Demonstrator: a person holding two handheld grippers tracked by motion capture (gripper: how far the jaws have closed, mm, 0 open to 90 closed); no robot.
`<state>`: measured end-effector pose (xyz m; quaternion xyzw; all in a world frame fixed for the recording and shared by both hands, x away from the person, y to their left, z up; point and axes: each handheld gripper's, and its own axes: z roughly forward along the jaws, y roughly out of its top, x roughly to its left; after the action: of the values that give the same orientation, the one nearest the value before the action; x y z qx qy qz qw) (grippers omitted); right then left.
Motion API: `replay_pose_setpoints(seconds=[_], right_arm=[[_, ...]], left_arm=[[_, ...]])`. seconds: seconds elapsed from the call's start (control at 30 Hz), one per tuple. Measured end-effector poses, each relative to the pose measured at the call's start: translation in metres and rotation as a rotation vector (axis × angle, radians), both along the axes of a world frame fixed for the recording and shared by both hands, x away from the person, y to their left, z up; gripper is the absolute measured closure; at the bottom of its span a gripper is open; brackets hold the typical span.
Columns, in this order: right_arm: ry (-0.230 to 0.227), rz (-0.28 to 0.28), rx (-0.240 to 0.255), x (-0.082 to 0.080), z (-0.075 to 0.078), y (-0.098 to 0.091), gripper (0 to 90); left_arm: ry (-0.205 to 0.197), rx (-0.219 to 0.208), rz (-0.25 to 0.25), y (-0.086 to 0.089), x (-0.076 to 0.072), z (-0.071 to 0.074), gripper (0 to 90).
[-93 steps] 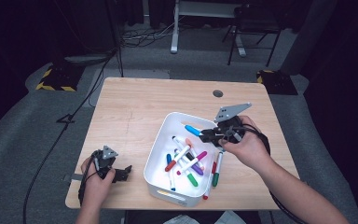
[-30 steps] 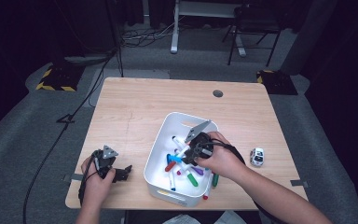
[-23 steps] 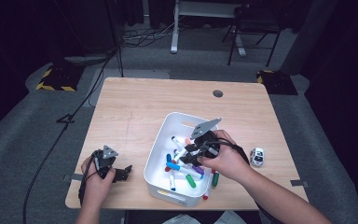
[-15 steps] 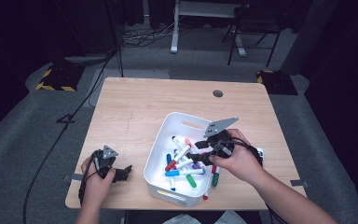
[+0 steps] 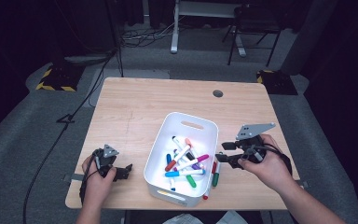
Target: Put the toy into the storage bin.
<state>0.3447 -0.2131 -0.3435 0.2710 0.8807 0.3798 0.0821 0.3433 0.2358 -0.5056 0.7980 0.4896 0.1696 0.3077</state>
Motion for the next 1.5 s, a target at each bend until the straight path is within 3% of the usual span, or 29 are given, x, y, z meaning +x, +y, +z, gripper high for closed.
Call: replay_pose_setpoints(seconds=[0.2,0.53,0.67,0.77,0.87,1.17,1.33,1.5], right_arm=[[0.033,-0.073,0.012,0.002,-0.024,-0.017,46.3],[0.031,-0.167,-0.026,0.017,-0.072,-0.028,44.3],[0.051,-0.189,-0.036,0.022,-0.090,-0.030,43.1],[0.034,-0.204,-0.030,0.025,-0.102,-0.029,42.9],[0.022,-0.210,-0.055,0.028,-0.112,-0.027,41.5],[0.020,-0.216,-0.068,0.029,-0.131,-0.015,40.5],[0.033,-0.241,-0.085,0.029,-0.139,-0.019,41.0],[0.039,-0.264,-0.101,0.025,-0.143,-0.029,54.4]], left_arm=[[-0.002,0.000,0.000,0.000,0.000,0.000,0.0],[-0.002,0.000,0.000,0.000,0.000,0.000,0.0],[-0.002,0.000,0.000,0.000,0.000,0.000,0.0],[-0.002,0.000,0.000,0.000,0.000,0.000,0.0],[-0.002,0.000,0.000,0.000,0.000,0.000,0.1],[-0.002,0.000,-0.001,0.000,0.000,0.000,0.0],[-0.002,0.000,-0.001,0.000,0.000,0.000,0.0],[-0.002,0.001,-0.004,0.000,0.001,0.000,0.0]])
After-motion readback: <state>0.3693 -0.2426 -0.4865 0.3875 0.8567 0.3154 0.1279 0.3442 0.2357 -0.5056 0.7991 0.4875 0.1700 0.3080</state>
